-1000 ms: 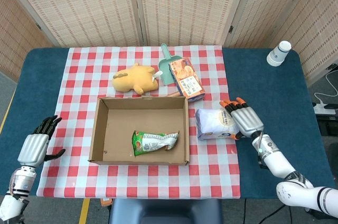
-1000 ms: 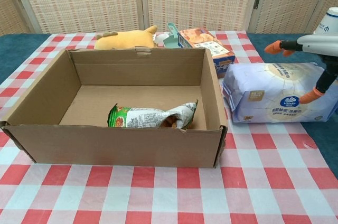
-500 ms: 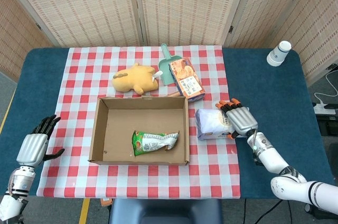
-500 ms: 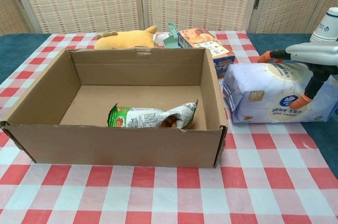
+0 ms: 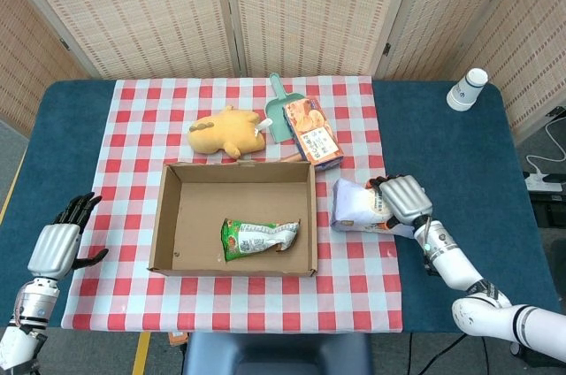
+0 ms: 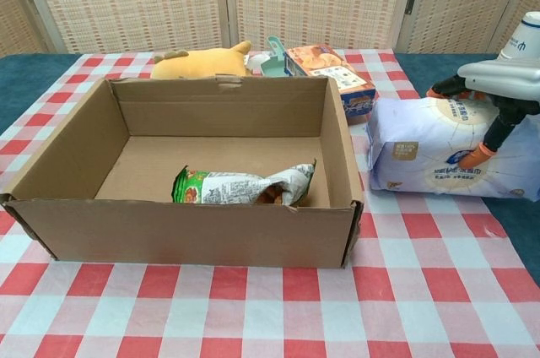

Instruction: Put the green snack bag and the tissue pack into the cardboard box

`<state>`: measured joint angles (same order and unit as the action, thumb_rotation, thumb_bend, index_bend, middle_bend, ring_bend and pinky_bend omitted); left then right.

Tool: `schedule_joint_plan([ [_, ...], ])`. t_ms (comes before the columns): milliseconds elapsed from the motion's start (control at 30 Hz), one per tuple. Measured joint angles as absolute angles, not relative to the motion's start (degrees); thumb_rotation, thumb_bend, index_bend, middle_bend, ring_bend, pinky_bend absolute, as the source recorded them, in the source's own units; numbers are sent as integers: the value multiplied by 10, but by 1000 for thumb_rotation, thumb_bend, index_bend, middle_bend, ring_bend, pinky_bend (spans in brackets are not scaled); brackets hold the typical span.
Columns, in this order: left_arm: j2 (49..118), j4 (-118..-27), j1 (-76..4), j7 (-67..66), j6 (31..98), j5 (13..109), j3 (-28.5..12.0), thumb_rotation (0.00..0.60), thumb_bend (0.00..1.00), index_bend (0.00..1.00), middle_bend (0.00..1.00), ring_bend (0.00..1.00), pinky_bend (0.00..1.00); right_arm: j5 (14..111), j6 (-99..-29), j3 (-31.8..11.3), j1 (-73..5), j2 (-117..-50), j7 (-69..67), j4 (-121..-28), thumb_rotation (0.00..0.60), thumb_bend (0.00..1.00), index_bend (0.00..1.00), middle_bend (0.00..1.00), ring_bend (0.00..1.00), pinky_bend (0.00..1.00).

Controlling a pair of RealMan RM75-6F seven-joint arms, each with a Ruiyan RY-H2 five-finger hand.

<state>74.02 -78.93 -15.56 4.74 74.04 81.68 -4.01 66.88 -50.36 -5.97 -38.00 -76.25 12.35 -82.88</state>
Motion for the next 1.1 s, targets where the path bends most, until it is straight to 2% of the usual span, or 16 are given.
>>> schedule_joint_plan([
  [467,741,-787,-157,46,736,816,-39,600,187,88,6,0,221,683,-550,-72,-368,-688,152,-919,600,0,566,400,387,571],
  [667,741,-791,-158,44,736,819,-38,600,187,88,6,0,221,670,-589,-114,-371,-597,193,-1034,600,0,573,409,392,575],
  [800,740,-792,-157,44,739,819,-38,600,186,88,6,0,222,638,-604,-163,-395,-554,228,-1099,600,0,579,414,400,582],
  [967,738,-791,-156,49,741,816,-41,600,186,88,6,0,222,593,-590,-189,-450,-572,263,-1114,600,0,579,414,400,582],
  [1100,737,-788,-155,54,741,811,-45,600,186,88,5,0,221,575,-575,-198,-500,-628,280,-1103,600,0,579,414,400,582],
])
